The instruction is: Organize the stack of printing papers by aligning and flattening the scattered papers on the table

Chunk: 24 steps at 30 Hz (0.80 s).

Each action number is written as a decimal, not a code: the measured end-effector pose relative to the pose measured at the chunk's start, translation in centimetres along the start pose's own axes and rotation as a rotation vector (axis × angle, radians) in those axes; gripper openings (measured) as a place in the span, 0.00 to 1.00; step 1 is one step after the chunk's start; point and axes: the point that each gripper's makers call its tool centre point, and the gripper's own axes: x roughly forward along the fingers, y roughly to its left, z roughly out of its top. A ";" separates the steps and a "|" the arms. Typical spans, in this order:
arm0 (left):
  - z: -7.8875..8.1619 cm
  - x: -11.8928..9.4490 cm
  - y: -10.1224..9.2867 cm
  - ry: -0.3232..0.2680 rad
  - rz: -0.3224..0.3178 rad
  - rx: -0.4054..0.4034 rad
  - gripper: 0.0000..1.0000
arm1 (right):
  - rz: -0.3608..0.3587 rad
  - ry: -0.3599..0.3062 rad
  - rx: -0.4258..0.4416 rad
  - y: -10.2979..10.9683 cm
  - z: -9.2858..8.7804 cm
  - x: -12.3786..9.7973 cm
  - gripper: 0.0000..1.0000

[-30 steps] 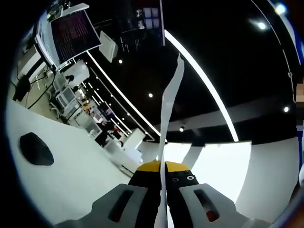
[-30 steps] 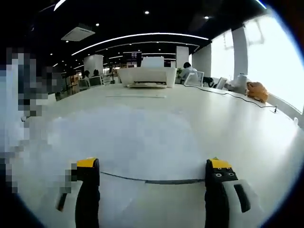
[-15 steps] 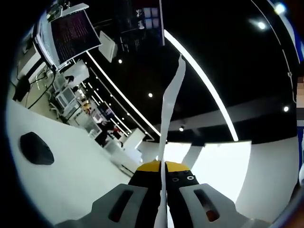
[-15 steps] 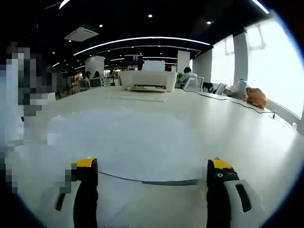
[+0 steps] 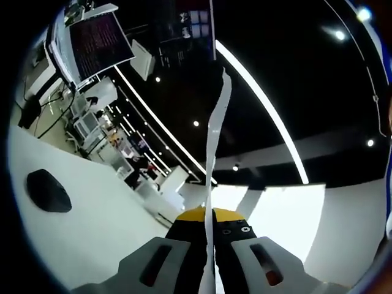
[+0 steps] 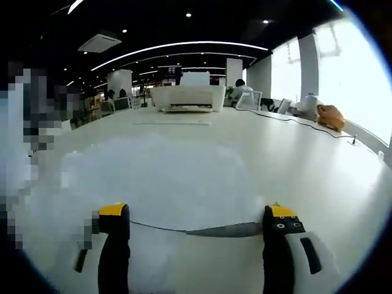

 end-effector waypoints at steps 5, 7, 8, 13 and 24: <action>0.4 -0.1 -0.1 -0.003 0.003 0.021 0.06 | 0.020 -0.011 -0.009 0.4 0.1 0.2 0.70; 0.4 -0.2 0.0 0.000 0.008 0.034 0.06 | 0.030 -0.007 -0.004 0.8 -0.1 0.0 0.65; 0.5 -0.2 0.0 0.000 0.009 0.038 0.06 | 0.033 -0.007 -0.008 0.8 -0.2 0.0 0.60; 0.9 -0.1 0.1 -0.006 0.010 0.045 0.06 | 0.044 -0.068 -0.113 1.6 0.1 0.1 0.43; 0.2 0.2 0.1 0.005 0.006 0.058 0.06 | 0.032 -0.100 -0.187 1.3 0.4 0.3 0.34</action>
